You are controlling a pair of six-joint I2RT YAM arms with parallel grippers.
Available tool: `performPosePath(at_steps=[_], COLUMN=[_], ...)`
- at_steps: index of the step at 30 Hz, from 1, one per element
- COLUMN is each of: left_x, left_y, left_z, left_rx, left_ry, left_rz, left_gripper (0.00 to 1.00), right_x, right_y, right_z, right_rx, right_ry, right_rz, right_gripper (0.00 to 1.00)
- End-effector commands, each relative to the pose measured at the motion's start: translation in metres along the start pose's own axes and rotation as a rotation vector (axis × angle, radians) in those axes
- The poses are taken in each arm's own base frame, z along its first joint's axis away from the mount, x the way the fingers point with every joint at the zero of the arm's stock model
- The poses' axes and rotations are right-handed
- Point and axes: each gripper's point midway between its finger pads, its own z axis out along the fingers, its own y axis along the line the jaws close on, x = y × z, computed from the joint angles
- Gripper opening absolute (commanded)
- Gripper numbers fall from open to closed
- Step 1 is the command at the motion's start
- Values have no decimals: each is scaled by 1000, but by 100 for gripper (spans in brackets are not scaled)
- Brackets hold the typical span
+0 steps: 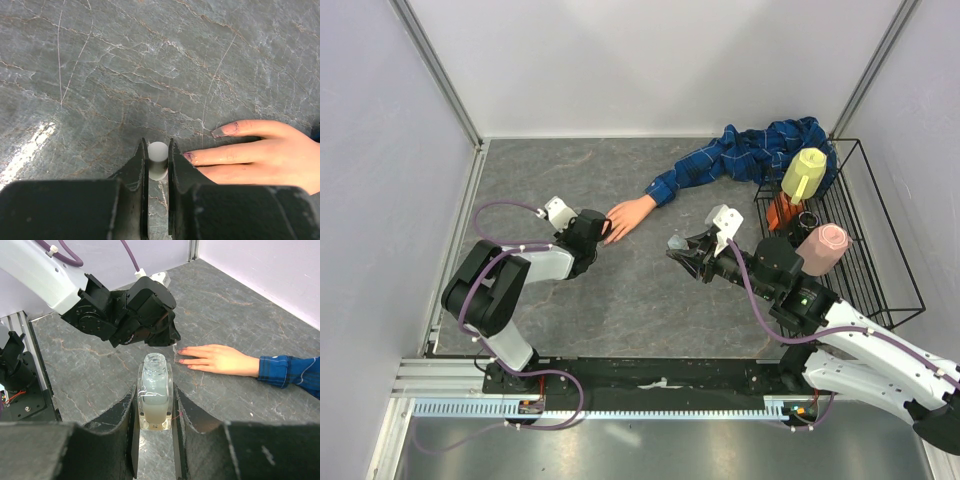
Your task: Paint the nails
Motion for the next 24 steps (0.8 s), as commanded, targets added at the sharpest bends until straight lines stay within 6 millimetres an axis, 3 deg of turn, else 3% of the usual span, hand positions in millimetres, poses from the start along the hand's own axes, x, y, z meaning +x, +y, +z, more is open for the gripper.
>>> performPosePath(at_steps=[1,24], left_x=[-22,-21], left_y=[-18,-34], left_z=[3,7], left_rx=[22,92], left_ry=[-79,-74], left_rz=[-41,-23], left_gripper=[2,2], right_x=[-19,-19], right_y=[2,2], right_z=[-1,-1], right_rx=[-10,-10], right_ry=[-70,-72], right_rz=[1,1], right_gripper=[0,0])
